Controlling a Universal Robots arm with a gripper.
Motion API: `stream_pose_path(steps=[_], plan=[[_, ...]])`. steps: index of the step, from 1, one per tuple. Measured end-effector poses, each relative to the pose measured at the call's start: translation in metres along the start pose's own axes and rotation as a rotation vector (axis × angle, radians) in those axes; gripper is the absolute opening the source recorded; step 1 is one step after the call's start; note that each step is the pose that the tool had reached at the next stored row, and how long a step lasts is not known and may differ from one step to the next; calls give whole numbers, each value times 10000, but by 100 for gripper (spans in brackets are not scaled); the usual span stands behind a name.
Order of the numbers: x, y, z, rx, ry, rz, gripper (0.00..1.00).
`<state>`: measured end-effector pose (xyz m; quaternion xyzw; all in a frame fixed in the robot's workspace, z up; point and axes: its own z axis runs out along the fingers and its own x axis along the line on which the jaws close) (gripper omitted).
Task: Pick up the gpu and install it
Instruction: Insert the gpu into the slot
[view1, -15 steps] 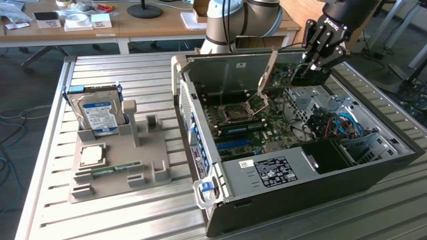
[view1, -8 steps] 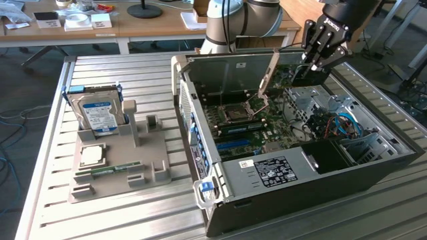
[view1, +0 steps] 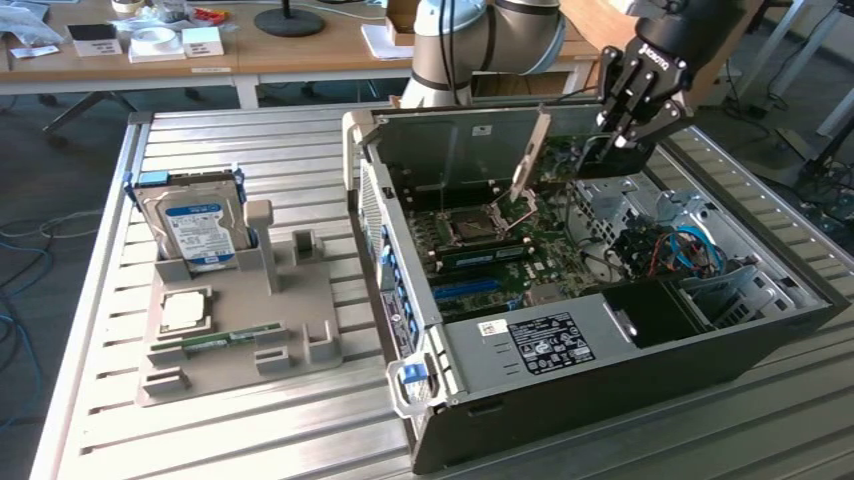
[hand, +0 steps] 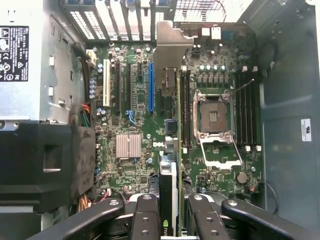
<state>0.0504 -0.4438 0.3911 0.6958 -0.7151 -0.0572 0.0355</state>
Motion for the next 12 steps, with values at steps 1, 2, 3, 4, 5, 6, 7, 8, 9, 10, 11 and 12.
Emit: stream_pose_path(steps=[1, 2, 3, 4, 5, 6, 7, 8, 9, 10, 11, 12], plan=[[1, 17, 17, 27, -1, -4, 27], [2, 34, 35, 53, -2, -7, 27], [3, 49, 53, 77, -2, -11, 27], [3, 62, 68, 97, -2, -16, 27], [4, 72, 81, 111, -1, -20, 27], [5, 78, 88, 119, -1, -24, 27], [5, 78, 89, 120, 0, -26, 27], [5, 78, 89, 120, 2, -27, 27], [5, 79, 90, 119, 2, -28, 27], [5, 81, 97, 120, -3, -27, 27], [6, 84, 107, 124, -3, -27, 27], [6, 87, 119, 129, -2, -29, 27]])
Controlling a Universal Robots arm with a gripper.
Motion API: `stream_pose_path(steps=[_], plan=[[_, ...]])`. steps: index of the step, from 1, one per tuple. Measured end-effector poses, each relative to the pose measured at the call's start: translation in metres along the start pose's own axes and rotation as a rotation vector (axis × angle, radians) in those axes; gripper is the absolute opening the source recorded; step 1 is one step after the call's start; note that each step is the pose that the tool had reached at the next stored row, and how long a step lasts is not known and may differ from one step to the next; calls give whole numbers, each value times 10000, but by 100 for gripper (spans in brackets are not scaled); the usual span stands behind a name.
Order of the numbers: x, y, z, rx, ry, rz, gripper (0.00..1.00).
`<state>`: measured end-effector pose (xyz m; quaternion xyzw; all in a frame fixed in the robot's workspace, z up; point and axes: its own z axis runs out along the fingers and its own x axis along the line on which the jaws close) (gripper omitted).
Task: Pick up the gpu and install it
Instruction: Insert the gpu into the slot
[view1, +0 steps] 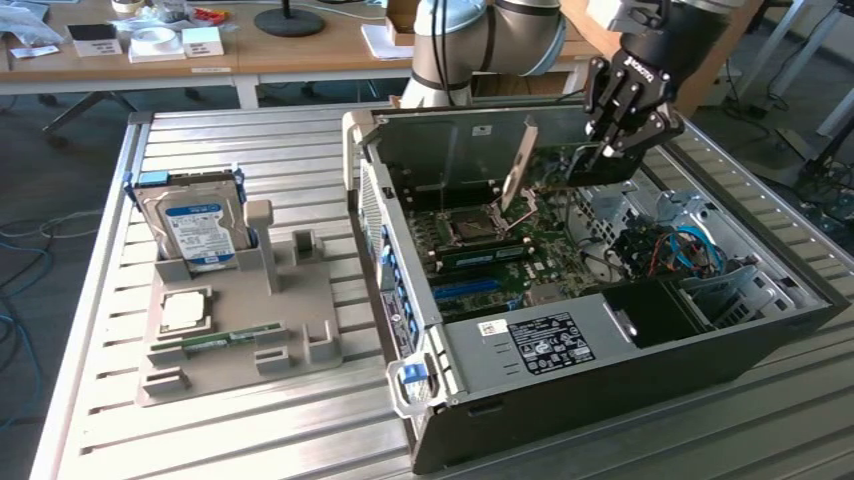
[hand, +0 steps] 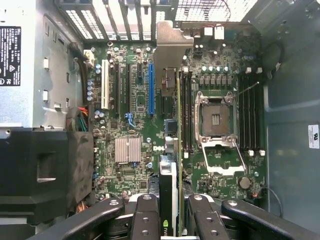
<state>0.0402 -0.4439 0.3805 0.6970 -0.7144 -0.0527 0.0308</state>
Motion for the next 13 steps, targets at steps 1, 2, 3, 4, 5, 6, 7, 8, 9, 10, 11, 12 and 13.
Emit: stream_pose_path(steps=[1, 2, 3, 4, 5, 6, 7, 8, 9, 10, 11, 12, 13], plan=[[0, 3, 13, 8, 1, -3, 27], [0, 7, 23, 13, 2, -5, 27], [0, 9, 29, 17, 3, -9, 27], [0, 9, 33, 18, 3, -14, 27], [0, 9, 37, 19, 4, -21, 27], [1, 10, 40, 19, 4, -25, 27], [1, 11, 42, 19, 6, -28, 27], [1, 10, 44, 19, 6, -32, 27], [1, 10, 49, 19, 7, -47, 27], [1, 10, 50, 19, 7, -48, 27], [1, 10, 50, 19, 7, -48, 27], [1, 10, 50, 19, 7, -48, 27], [1, 10, 50, 19, 7, -48, 27]])
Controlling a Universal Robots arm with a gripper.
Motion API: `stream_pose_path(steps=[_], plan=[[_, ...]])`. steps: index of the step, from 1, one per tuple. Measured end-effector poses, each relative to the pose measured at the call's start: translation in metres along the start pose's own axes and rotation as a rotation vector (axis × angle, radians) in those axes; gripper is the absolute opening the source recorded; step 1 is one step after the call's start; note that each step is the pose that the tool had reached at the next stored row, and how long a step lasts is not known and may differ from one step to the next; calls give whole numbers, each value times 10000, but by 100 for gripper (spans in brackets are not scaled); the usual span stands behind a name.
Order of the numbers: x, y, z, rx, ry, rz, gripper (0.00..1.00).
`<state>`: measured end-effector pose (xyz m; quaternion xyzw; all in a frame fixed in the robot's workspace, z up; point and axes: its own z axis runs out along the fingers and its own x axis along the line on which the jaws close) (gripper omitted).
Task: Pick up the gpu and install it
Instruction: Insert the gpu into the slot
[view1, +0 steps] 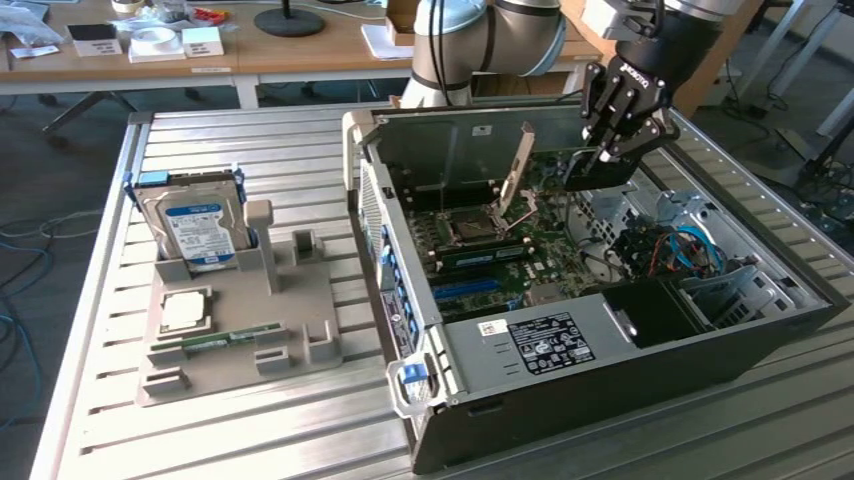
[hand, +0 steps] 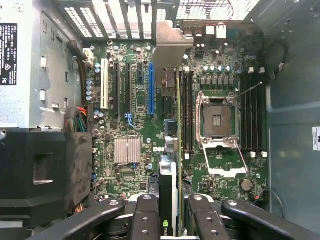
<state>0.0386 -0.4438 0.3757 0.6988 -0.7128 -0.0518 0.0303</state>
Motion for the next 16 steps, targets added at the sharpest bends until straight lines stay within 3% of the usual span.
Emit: stream_pose_path(steps=[8, 16], plan=[[0, -2, 14, 0, -4, -5, 27], [4, 17, 125, 18, 0, -11, 27]])
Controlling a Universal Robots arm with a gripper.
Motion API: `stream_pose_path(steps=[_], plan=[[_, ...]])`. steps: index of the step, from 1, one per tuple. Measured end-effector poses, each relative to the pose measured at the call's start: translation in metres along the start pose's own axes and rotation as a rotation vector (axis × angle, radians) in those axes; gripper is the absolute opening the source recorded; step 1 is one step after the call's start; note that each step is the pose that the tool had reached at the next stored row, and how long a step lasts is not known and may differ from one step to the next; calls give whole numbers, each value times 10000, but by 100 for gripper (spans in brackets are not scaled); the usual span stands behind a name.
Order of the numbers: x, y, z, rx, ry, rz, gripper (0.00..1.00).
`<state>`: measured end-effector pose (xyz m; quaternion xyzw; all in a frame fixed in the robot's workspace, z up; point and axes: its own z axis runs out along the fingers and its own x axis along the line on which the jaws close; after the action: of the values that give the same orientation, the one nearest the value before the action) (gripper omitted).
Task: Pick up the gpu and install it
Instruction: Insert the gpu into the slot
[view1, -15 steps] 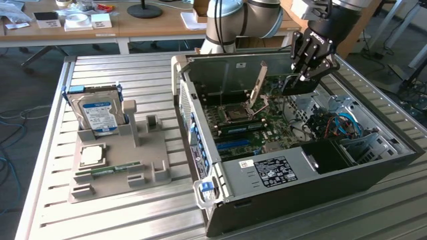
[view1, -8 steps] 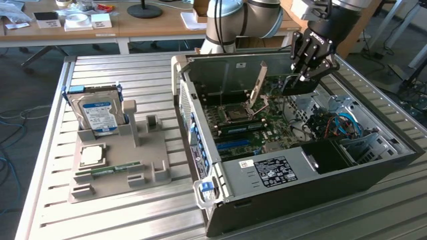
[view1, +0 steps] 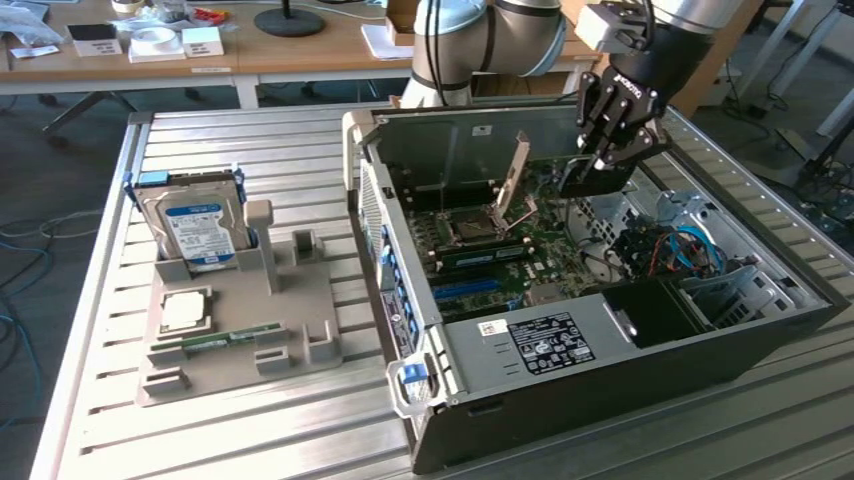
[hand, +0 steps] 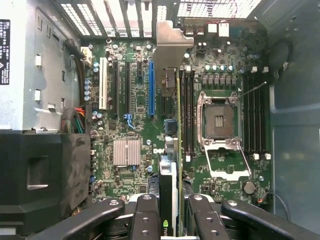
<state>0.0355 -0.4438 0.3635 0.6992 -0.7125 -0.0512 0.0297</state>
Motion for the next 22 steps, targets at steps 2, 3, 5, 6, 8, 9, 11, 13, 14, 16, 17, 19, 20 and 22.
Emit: stream_pose_path(steps=[2, 3, 5, 6, 8, 9, 11, 13, 14, 16, 17, 19, 20, 22], plan=[[1, 11, 31, 9, -1, -1, 27], [1, 17, 46, 11, 0, -2, 27], [3, 27, 76, 18, -1, -3, 27], [3, 33, 90, 22, 0, -4, 27], [4, 49, 114, 28, 0, -4, 27], [4, 59, 122, 29, 2, -5, 27], [5, 87, 135, 29, 3, -7, 27], [7, 114, 151, 30, 1, -11, 27], [7, 126, 162, 31, -1, -12, 27], [8, 143, 191, 31, 1, -15, 27], [9, 151, 206, 32, 1, -16, 27], [10, 168, 238, 33, 1, -18, 27], [11, 175, 250, 33, 1, -20, 27], [11, 177, 255, 33, 5, -22, 27]])
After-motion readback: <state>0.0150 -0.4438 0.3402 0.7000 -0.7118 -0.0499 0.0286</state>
